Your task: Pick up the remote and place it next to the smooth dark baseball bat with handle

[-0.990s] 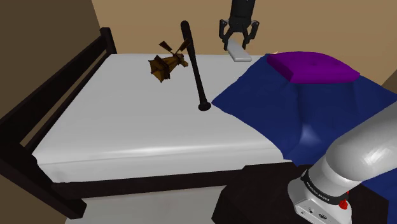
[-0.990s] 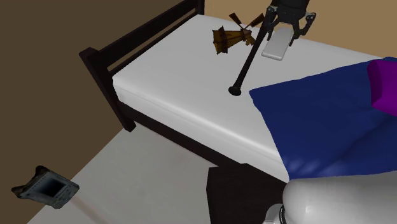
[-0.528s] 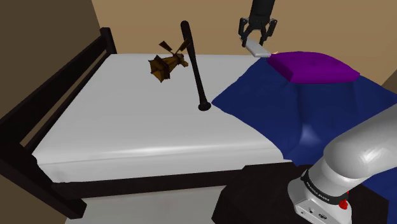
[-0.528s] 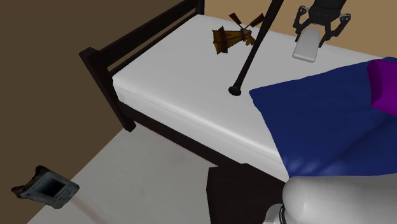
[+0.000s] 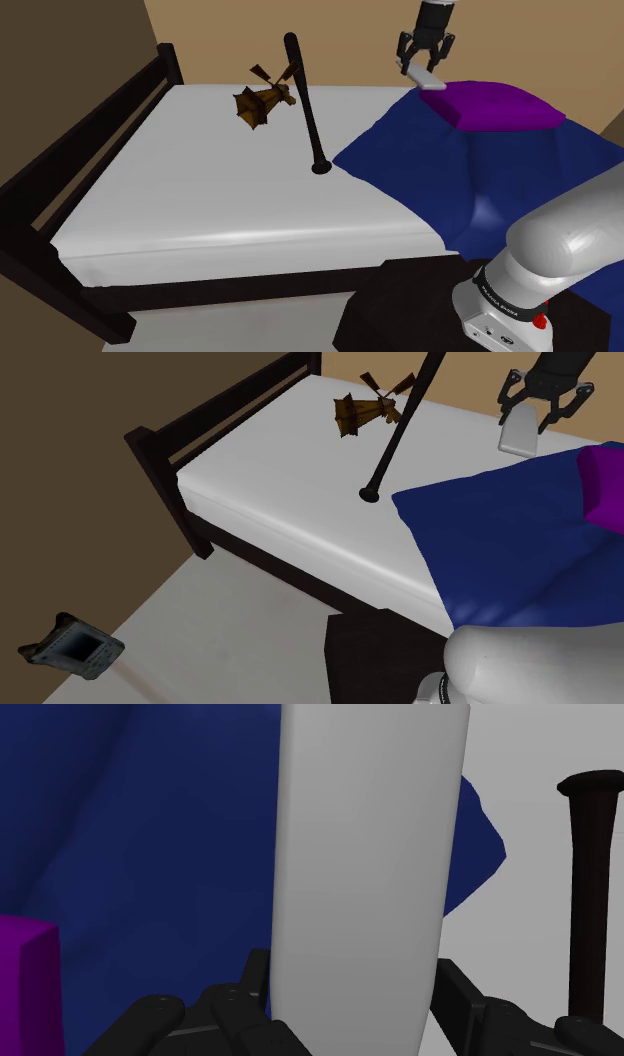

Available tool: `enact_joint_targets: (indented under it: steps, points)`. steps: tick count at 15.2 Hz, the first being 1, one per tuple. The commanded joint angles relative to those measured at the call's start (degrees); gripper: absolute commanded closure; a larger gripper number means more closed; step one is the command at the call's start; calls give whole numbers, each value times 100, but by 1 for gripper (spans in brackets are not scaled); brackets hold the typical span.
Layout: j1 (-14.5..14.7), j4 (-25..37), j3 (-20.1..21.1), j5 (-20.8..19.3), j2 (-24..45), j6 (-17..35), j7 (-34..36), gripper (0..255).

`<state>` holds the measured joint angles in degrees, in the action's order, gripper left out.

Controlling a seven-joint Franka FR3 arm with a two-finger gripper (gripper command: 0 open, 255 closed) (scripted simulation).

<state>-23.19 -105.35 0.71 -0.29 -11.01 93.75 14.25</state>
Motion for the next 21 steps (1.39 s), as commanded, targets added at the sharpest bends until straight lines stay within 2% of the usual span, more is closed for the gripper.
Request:
enact_joint_targets:
  steps: [1, 21]
  points:
    - [-2, -147, -4, -1, 0, 151, -9, 255]
    - [-1, -1645, -3, -4, 46, 1694, 1, 255]
